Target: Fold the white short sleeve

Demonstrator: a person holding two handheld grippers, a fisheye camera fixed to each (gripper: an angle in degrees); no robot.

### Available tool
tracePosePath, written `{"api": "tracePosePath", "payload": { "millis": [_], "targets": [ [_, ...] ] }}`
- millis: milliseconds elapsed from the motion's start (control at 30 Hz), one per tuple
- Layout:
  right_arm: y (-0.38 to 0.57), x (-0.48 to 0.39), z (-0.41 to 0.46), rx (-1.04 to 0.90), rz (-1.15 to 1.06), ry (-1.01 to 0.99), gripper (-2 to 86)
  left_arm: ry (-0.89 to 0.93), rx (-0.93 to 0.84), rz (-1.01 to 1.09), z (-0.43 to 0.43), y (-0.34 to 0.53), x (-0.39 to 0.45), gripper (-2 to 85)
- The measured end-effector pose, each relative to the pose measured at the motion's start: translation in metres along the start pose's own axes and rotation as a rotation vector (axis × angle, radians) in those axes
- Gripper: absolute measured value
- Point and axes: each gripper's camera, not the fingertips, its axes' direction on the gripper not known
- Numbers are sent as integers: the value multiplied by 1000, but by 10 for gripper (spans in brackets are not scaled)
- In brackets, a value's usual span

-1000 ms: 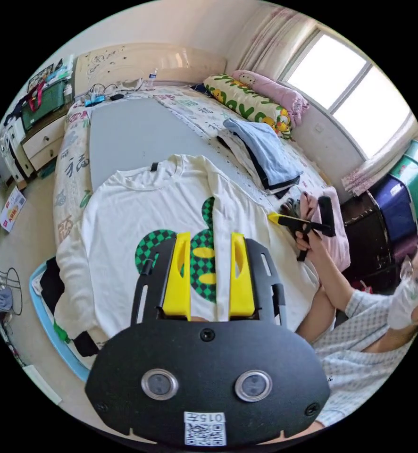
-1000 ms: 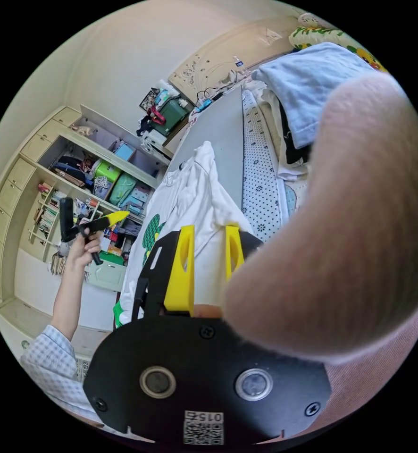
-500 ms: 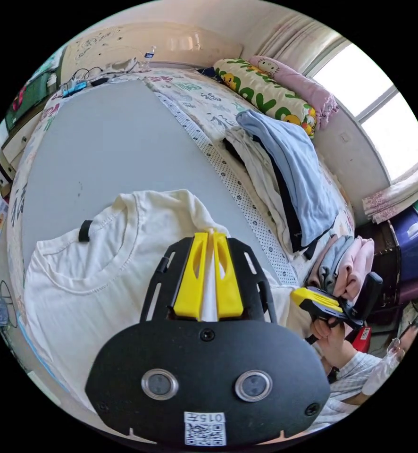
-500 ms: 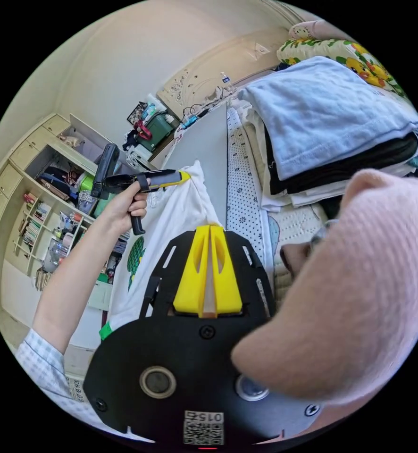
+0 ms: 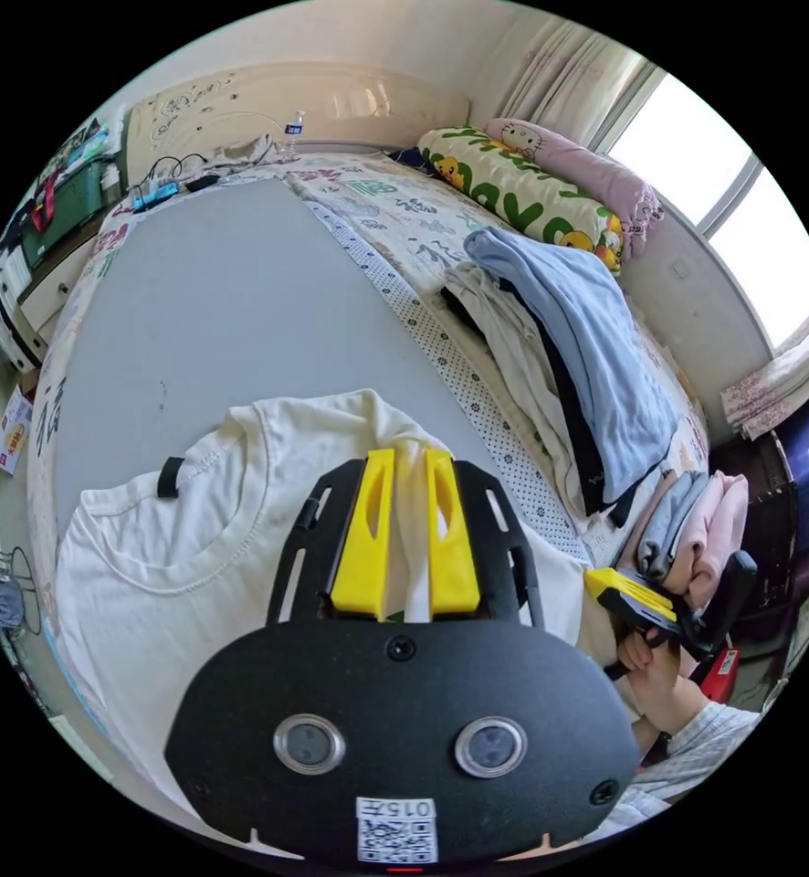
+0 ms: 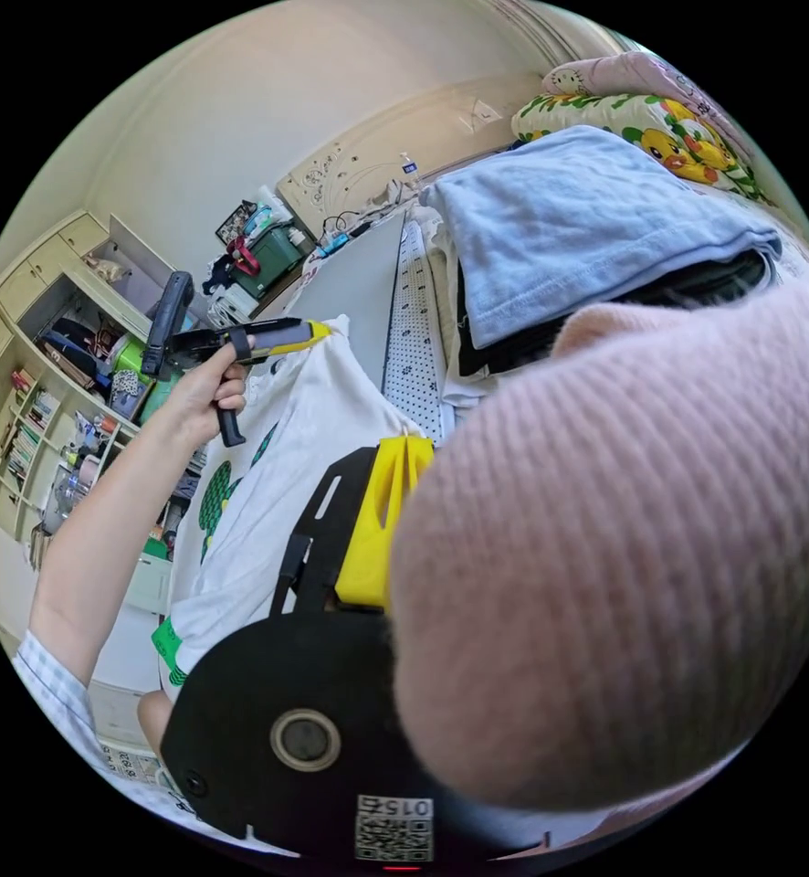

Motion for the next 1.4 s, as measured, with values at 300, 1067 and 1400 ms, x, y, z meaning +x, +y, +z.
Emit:
{"api": "tracePosePath", "payload": {
  "millis": [300, 1067, 1400],
  "targets": [
    [-9, -28, -15, 49, -78, -55, 5, 115, 39, 30, -150, 195, -41, 62],
    [103, -380, -30, -332, -994, -394, 90, 75, 251, 57, -265, 445, -21, 88],
    [127, -406, 3, -439, -1163, -284, 83, 261, 68, -103, -226, 391, -64, 80]
  ]
}}
